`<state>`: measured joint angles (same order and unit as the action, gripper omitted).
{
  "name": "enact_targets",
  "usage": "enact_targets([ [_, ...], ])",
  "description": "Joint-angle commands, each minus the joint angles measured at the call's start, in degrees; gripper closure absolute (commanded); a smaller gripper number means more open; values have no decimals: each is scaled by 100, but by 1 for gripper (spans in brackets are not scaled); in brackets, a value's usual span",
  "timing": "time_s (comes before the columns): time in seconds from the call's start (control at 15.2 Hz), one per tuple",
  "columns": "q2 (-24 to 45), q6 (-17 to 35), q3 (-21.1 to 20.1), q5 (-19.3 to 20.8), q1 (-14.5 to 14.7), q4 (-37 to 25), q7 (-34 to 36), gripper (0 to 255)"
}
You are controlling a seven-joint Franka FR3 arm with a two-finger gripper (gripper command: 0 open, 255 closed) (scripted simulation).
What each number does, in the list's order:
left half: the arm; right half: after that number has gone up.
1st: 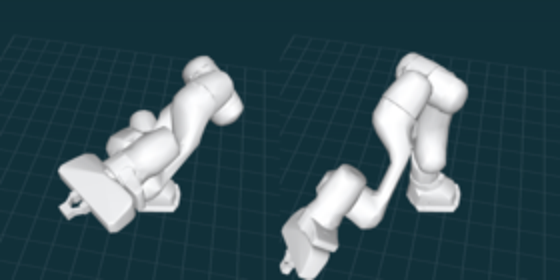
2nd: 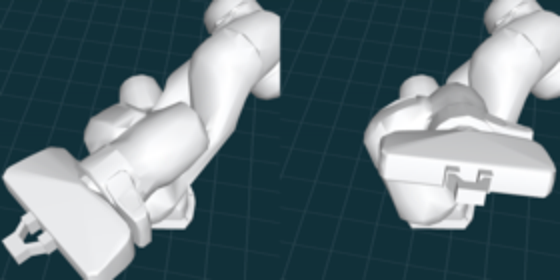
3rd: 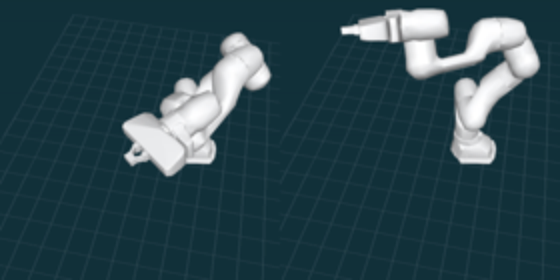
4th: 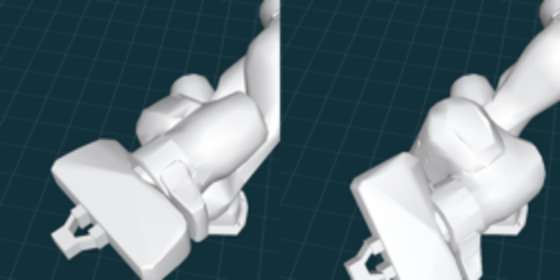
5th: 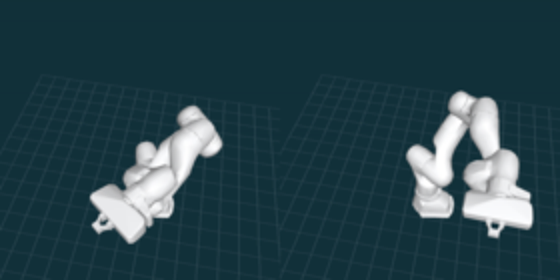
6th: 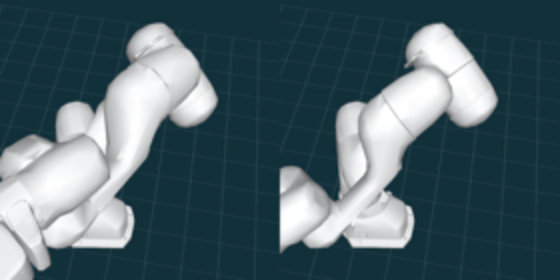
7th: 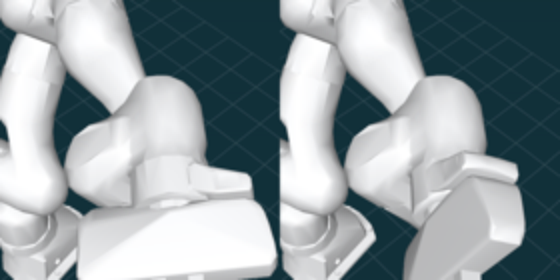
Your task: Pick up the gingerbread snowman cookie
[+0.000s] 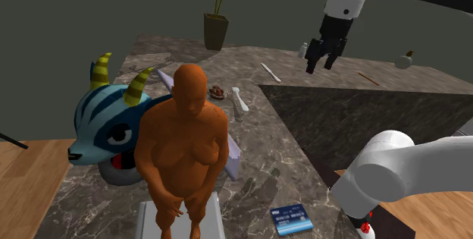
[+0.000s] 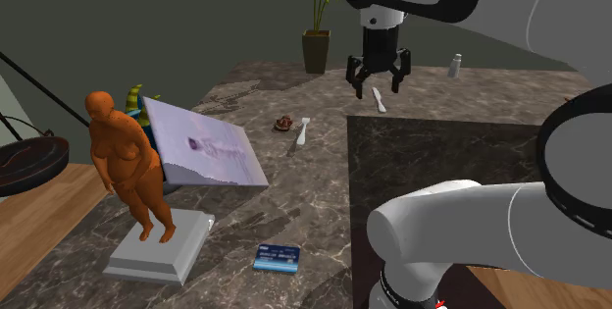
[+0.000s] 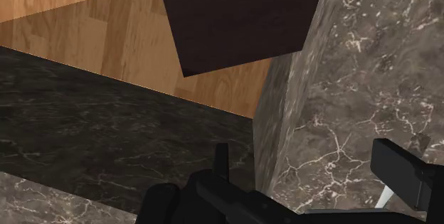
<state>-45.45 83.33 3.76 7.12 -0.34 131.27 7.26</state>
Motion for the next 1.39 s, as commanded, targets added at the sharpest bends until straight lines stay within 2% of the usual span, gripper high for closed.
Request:
enact_targets([
  [0.0, 0, 0, 0, 0, 0, 0, 0, 0],
  [0.66, 1586, 1349, -549, -563, 112, -186, 1190, 0],
  [1.32, 3559, 2354, -948, -784, 196, -1170, 2223, 0],
])
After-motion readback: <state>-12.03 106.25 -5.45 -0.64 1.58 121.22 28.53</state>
